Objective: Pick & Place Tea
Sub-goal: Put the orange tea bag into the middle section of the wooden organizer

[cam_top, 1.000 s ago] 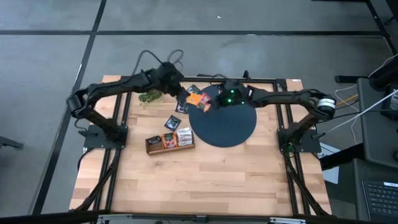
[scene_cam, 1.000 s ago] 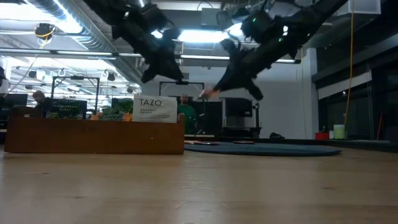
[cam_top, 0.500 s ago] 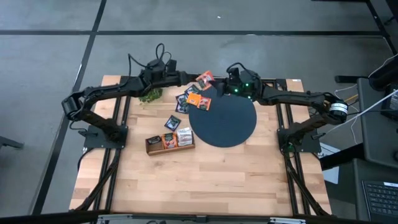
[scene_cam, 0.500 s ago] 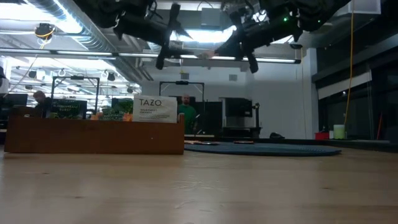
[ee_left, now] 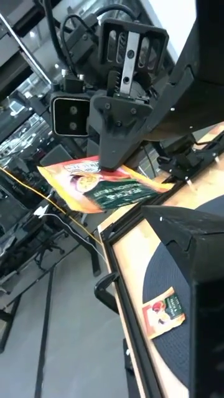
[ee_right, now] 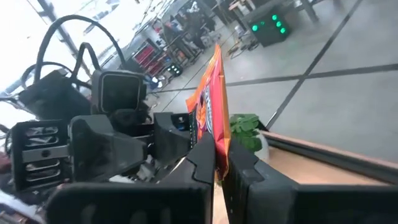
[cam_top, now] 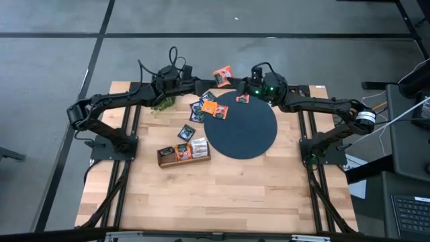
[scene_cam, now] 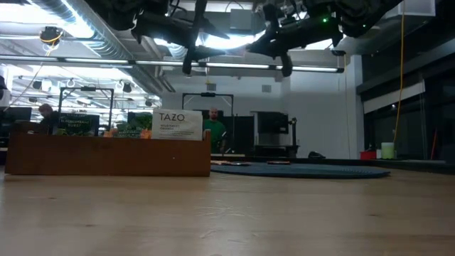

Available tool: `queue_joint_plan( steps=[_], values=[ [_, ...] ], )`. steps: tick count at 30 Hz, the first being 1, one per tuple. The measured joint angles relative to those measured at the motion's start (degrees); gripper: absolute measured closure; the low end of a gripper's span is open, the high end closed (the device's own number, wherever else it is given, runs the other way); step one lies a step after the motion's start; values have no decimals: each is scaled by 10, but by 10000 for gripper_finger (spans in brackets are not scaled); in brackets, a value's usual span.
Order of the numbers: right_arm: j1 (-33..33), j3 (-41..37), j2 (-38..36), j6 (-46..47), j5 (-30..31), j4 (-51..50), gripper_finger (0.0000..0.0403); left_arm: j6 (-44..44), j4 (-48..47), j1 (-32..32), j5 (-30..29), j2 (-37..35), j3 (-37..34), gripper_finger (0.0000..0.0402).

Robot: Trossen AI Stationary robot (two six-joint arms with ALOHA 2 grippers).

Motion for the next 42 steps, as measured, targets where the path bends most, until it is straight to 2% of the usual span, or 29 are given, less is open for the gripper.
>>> queue_joint_plan(
  steps=[10, 15, 19, 28, 36, 42],
  values=[
    [0, 0, 0, 43, -50, 31, 387, 17, 55, -12, -24, 0, 0, 228],
    [8, 0, 0, 42, -52, 45, 387, 13, 70, -22, -30, 0, 0, 245],
    [9, 0, 0, 42, -52, 56, 387, 15, 69, -34, -33, 0, 0, 281],
    [11, 0, 0, 41, -56, 65, 387, 17, 68, -39, -63, 0, 0, 393],
    [10, 0, 0, 37, -70, 63, 380, 29, 68, -39, -53, 0, 0, 398],
    [11, 0, 0, 7, -165, 37, 332, 36, 68, -39, -19, 0, 0, 399]
  ],
)
